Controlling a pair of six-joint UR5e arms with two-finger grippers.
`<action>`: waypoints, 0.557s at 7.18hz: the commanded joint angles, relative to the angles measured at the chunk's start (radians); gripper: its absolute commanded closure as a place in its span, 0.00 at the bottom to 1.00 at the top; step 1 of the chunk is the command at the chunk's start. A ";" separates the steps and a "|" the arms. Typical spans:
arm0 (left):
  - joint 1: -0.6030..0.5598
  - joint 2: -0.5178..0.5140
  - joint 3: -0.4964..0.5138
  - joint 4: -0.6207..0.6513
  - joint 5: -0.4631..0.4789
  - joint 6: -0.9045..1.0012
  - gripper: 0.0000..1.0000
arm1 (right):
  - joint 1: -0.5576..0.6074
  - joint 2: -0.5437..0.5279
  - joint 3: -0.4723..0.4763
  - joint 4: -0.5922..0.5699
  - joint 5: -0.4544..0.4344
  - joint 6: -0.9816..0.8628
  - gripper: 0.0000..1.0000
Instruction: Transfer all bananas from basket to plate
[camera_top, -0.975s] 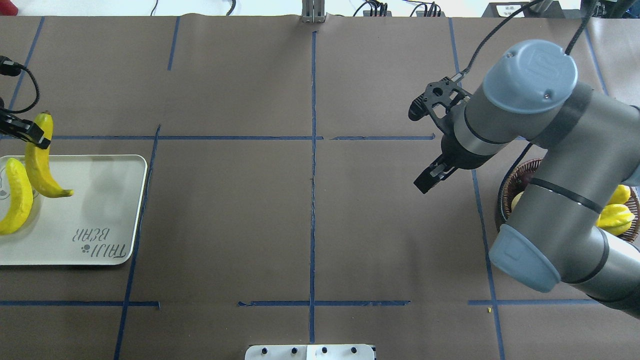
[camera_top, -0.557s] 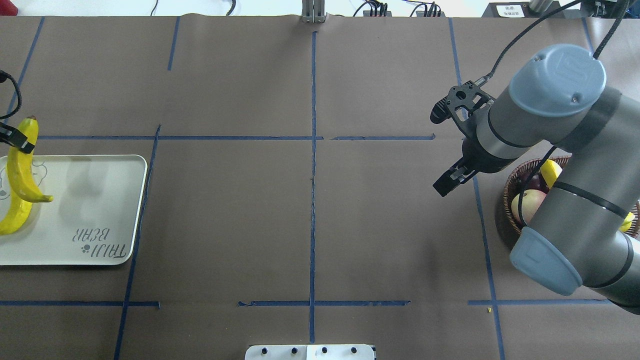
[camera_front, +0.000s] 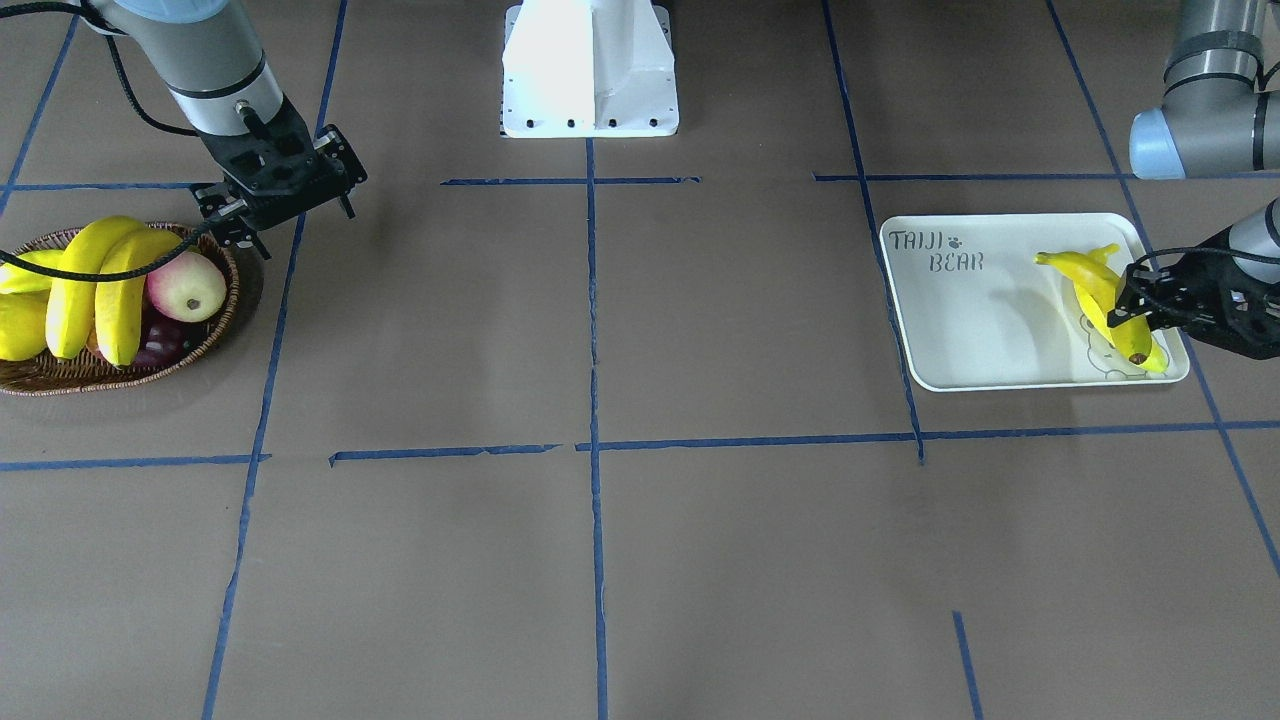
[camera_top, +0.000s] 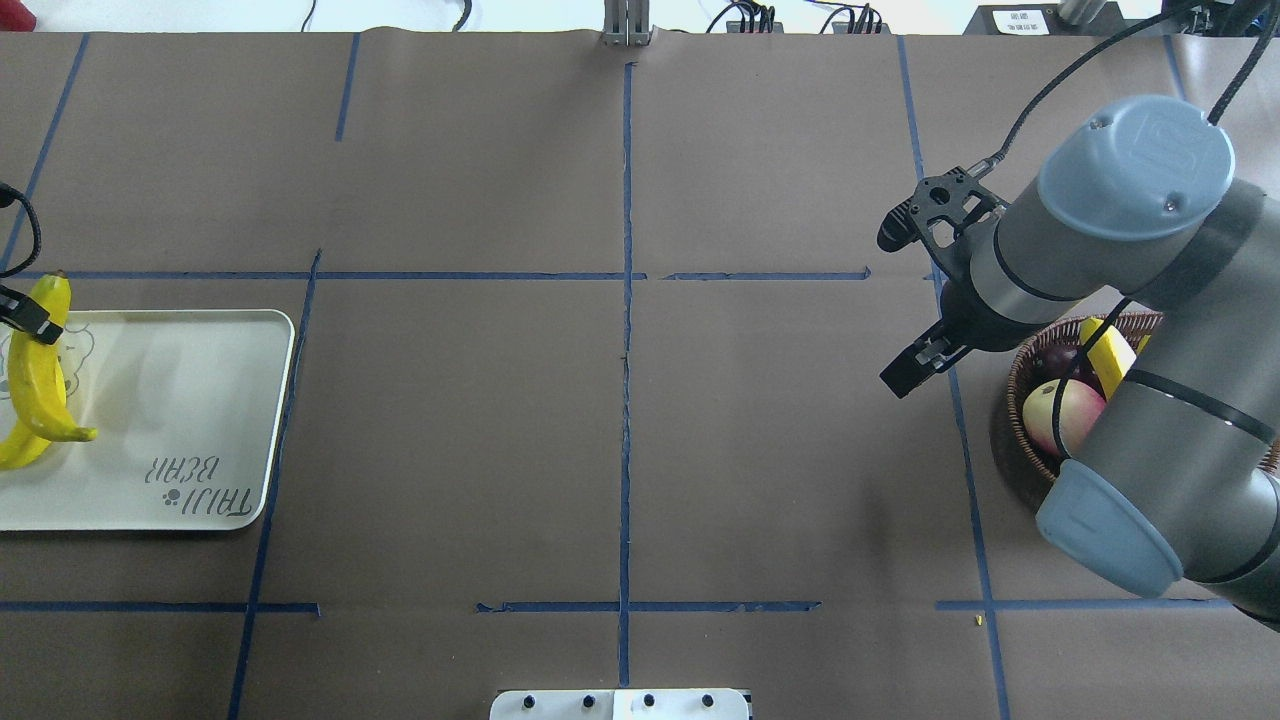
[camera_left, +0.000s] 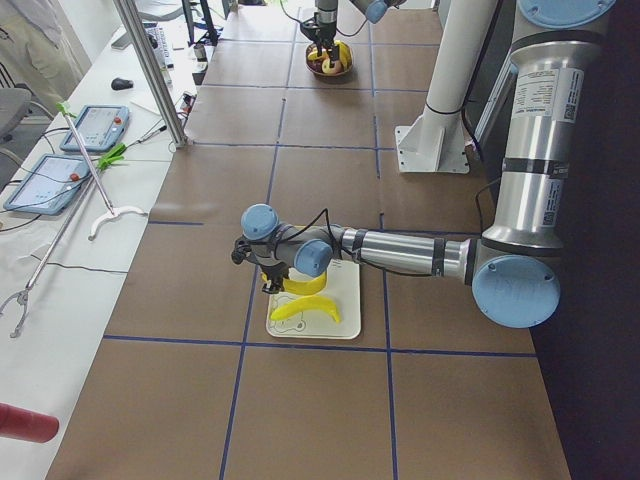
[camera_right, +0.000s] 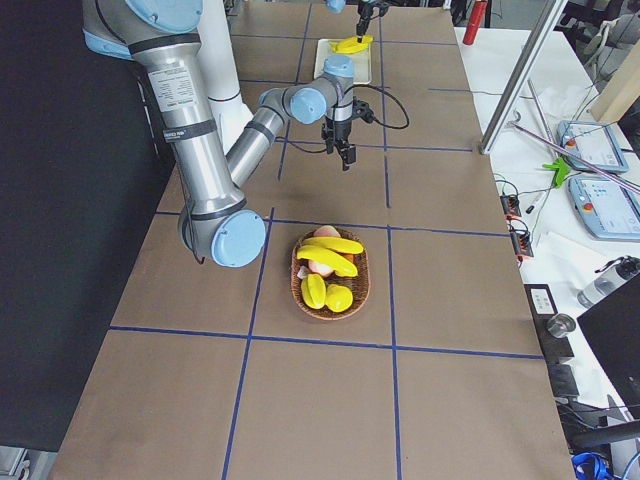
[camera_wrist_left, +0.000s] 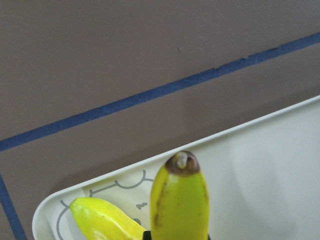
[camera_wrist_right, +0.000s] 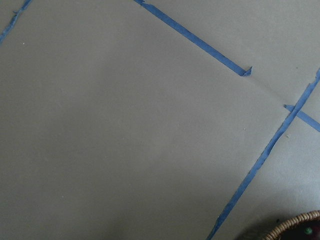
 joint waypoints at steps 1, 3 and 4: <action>0.027 -0.001 -0.011 -0.014 0.004 -0.070 0.02 | 0.000 -0.010 -0.001 0.000 0.000 -0.001 0.01; 0.026 0.002 -0.047 -0.012 0.001 -0.072 0.01 | 0.002 -0.035 0.014 0.002 0.002 -0.001 0.01; 0.024 0.002 -0.110 0.021 0.001 -0.081 0.01 | 0.002 -0.119 0.077 0.006 0.003 -0.003 0.01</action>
